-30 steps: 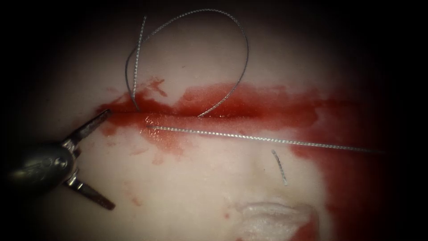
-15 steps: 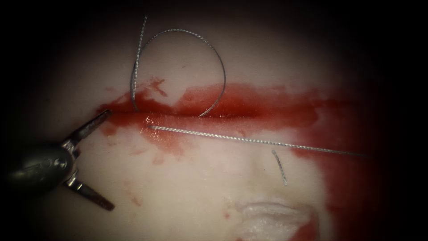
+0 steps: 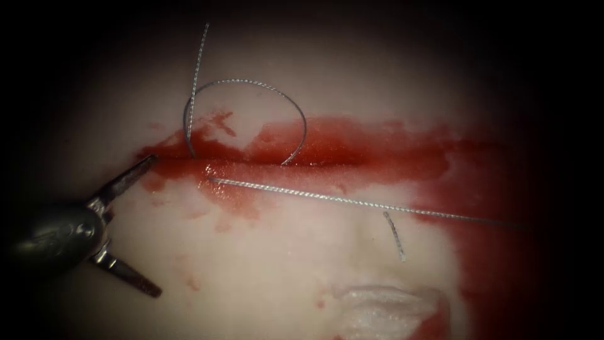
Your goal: Wound Closure
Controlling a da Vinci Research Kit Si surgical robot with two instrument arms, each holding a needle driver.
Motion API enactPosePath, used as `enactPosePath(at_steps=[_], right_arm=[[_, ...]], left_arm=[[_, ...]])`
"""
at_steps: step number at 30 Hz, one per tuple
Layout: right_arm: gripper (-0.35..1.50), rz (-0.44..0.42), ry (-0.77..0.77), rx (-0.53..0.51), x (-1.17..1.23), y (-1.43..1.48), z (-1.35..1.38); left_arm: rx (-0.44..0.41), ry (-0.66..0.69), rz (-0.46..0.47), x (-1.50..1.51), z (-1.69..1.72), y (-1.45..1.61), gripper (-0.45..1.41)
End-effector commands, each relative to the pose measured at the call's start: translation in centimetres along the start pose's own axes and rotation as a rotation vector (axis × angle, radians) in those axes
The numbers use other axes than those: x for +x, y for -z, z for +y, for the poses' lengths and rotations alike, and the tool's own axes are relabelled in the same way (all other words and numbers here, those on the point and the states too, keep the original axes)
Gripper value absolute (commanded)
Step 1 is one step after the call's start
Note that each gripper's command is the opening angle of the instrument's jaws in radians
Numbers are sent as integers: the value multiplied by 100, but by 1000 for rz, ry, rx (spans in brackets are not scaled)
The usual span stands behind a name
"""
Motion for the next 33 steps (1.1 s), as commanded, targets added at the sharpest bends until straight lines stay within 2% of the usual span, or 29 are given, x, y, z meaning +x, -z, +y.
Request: enactPosePath(at_steps=[1, 2, 3, 6, 7, 11, 15, 20, 26, 31, 33], right_arm=[[-35, 3, 6, -1, 5, -2, 5], [-35, 20, 4, -11, 5, 0, 5], [-27, 49, 2, -31, 7, 2, 4], [120, 191, -2, -112, 23, 14, 0], [125, 226, 13, -127, 30, 20, -2], [125, 273, 39, -90, 75, 52, -15], [121, 281, 98, -64, 139, 83, -40], [111, 345, 152, -14, 215, 99, -71], [111, 368, 255, -80, 306, 86, -117], [108, 366, 327, 23, 371, 63, -157], [106, 361, 354, 43, 389, 54, -172]], left_arm=[[-6, -3, -3, -7, 9, -2, 104], [-6, -3, -3, -7, 9, -2, 104], [-6, -3, -3, -8, 9, -2, 104], [-6, -3, -3, -8, 10, -2, 104], [-6, -3, -3, -8, 10, -3, 104], [-6, -3, -3, -8, 10, -3, 104], [-5, -3, 0, -8, 10, -2, 104], [-5, -2, 0, -8, 9, -2, 104], [-8, -2, 1, -9, 9, -2, 104], [-7, -2, 0, -8, 9, -1, 104], [-7, -2, 1, -8, 9, -2, 104]])
